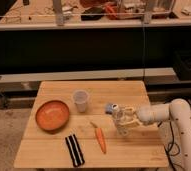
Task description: Stand the bottle upright
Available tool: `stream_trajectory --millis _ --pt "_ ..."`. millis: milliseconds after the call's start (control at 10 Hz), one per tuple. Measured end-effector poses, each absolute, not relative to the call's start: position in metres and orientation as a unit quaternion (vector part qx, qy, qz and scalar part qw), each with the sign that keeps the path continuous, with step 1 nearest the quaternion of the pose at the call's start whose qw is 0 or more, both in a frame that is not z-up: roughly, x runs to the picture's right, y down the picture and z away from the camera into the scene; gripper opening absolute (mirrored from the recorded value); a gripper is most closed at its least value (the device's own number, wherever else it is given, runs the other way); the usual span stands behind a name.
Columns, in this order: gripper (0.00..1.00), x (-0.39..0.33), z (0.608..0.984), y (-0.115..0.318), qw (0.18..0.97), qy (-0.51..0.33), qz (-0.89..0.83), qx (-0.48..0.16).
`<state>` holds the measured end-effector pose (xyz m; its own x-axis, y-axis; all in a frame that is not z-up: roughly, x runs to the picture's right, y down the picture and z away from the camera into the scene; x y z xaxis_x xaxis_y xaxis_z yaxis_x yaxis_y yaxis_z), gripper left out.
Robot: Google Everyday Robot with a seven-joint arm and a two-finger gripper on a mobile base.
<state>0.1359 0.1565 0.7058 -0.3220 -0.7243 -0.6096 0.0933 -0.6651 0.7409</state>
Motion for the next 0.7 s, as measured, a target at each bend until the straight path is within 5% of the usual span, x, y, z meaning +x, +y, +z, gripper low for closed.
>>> stream_trajectory --millis 700 --pt "0.00 0.1325 0.7145 0.1624 0.268 -0.320 -0.729 0.543"
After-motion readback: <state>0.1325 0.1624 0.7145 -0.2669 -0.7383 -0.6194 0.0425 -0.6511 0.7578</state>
